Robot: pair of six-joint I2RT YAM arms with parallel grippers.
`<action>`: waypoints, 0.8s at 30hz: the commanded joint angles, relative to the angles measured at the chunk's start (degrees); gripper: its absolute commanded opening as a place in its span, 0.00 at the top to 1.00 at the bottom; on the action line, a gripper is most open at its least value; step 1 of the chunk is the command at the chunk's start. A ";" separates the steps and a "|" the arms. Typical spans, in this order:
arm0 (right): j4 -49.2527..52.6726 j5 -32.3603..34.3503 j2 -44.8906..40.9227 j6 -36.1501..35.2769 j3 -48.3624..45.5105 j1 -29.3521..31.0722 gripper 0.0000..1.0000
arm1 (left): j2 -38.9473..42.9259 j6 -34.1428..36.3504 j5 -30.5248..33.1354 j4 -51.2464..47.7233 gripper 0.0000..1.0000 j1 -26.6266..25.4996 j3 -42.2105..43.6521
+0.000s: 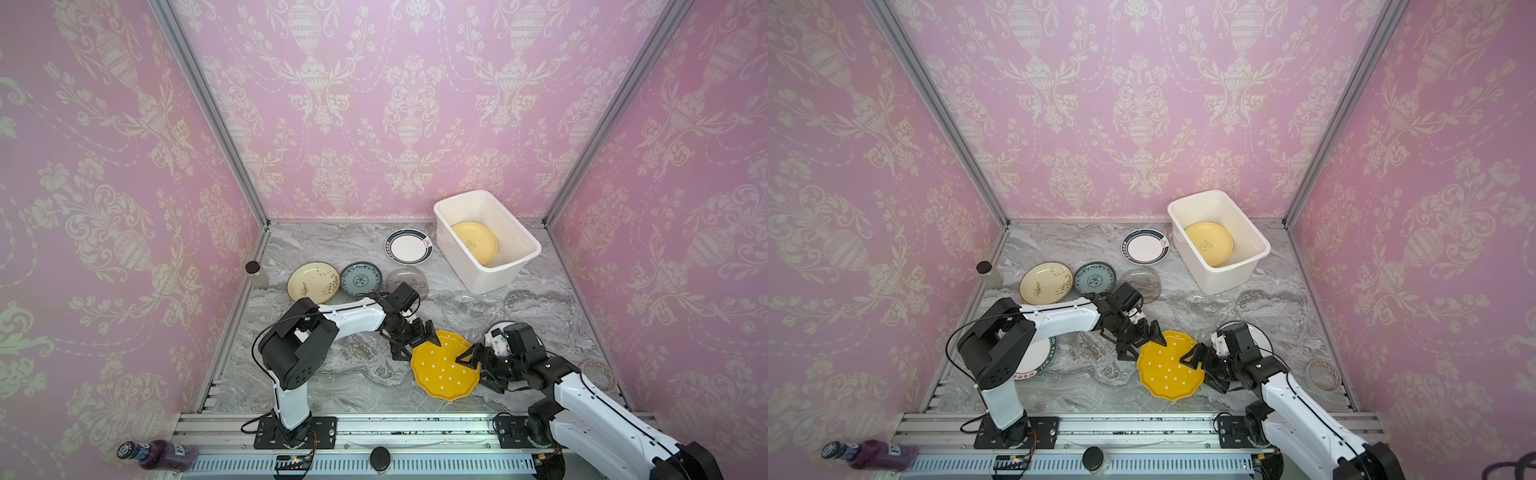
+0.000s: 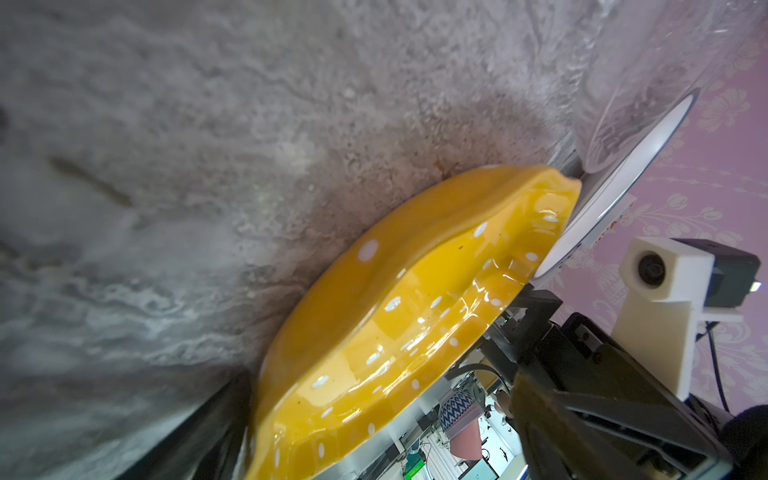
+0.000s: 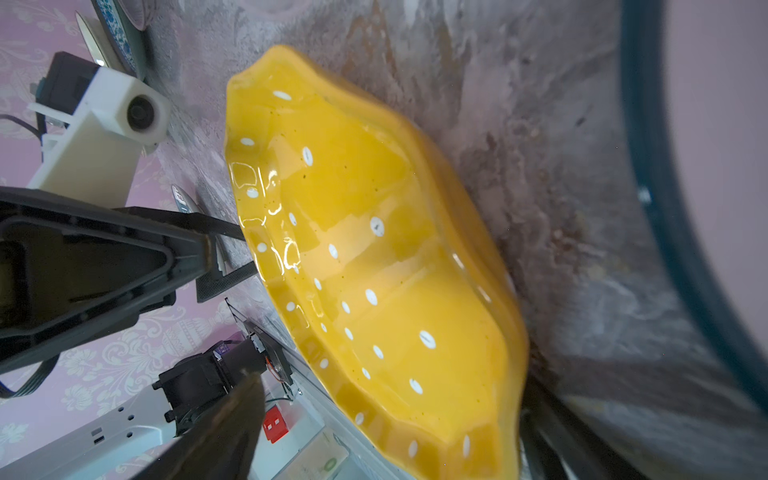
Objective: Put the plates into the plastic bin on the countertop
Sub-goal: 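Close both grippers on opposite rims of the yellow polka-dot plate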
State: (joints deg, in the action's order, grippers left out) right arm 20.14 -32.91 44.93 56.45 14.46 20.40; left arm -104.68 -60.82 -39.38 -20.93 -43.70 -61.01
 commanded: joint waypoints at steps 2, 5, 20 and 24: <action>-6.47 -4.06 -3.93 2.82 -0.97 0.43 0.09 | -1.22 -0.95 -2.61 1.75 0.01 -0.37 0.38; -6.34 -4.13 -6.14 2.92 -0.57 0.43 0.12 | -1.10 -0.89 -2.72 1.93 0.01 -0.42 0.59; -9.21 -3.62 -6.04 3.06 1.25 0.43 0.21 | -1.00 -0.97 -2.97 2.12 0.01 -0.43 0.47; -10.84 -3.48 -4.69 3.41 1.54 0.43 0.24 | -1.10 -0.88 -3.16 2.28 0.01 -0.46 0.50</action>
State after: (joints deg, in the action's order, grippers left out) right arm 18.26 -31.62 40.05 58.76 13.15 20.38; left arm -104.68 -60.97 -39.38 -20.99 -43.57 -61.01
